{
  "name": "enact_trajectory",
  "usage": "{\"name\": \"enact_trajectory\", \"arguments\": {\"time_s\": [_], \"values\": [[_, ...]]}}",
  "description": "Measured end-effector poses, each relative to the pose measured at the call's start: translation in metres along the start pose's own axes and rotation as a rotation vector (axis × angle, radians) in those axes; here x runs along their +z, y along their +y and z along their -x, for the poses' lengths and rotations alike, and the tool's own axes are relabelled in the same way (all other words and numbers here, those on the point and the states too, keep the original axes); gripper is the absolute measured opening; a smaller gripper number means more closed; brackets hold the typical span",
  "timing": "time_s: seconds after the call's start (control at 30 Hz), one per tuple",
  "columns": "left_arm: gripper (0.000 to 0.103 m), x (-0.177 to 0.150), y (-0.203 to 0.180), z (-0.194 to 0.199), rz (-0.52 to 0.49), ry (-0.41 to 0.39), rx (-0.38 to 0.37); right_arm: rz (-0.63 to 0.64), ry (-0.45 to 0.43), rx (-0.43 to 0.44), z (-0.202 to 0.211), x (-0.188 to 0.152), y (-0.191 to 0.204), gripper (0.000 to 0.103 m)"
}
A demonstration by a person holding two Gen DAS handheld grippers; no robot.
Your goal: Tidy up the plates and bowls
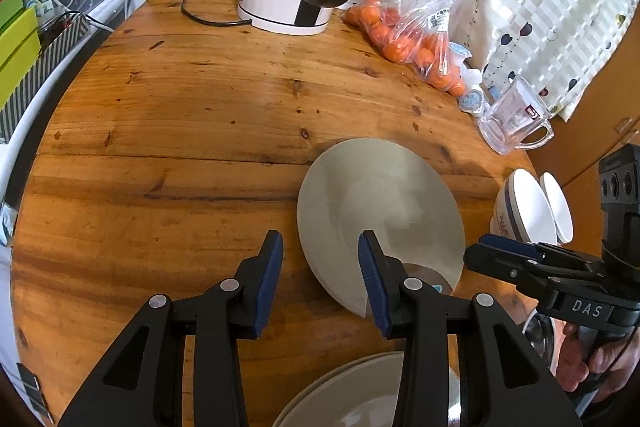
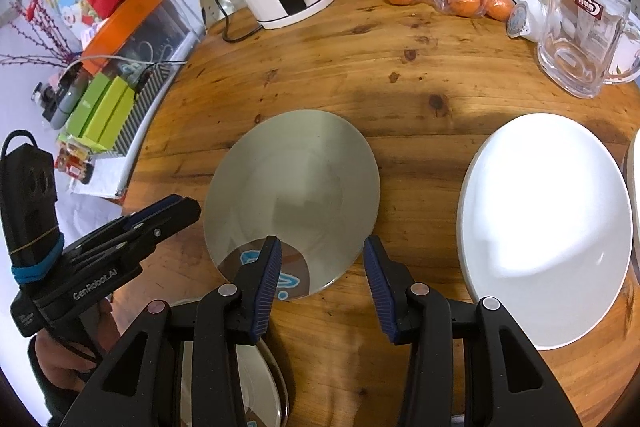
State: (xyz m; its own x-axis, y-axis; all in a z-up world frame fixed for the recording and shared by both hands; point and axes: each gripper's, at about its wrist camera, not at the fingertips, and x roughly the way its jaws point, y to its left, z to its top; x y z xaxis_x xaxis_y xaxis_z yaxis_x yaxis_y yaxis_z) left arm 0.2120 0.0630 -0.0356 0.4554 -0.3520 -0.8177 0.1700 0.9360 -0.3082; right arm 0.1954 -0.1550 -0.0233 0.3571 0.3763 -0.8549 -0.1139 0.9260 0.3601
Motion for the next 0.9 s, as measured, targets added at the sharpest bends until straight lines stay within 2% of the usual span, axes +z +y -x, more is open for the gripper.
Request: {"name": "enact_trajectory", "arguments": {"time_s": [0.3, 0.47, 0.9], "values": [[0.040, 0.005, 0.003, -0.008, -0.014, 0.005, -0.002, -0.014, 0.016, 0.005, -0.002, -0.004, 0.004, 0.043], [0.040, 0.007, 0.003, -0.014, -0.034, 0.011, -0.003, -0.033, 0.028, -0.026, -0.004, -0.005, 0.004, 0.043], [0.040, 0.013, 0.003, -0.029, -0.088, 0.021, -0.013, -0.106, 0.048, -0.044, -0.014, -0.006, -0.004, 0.043]]}}
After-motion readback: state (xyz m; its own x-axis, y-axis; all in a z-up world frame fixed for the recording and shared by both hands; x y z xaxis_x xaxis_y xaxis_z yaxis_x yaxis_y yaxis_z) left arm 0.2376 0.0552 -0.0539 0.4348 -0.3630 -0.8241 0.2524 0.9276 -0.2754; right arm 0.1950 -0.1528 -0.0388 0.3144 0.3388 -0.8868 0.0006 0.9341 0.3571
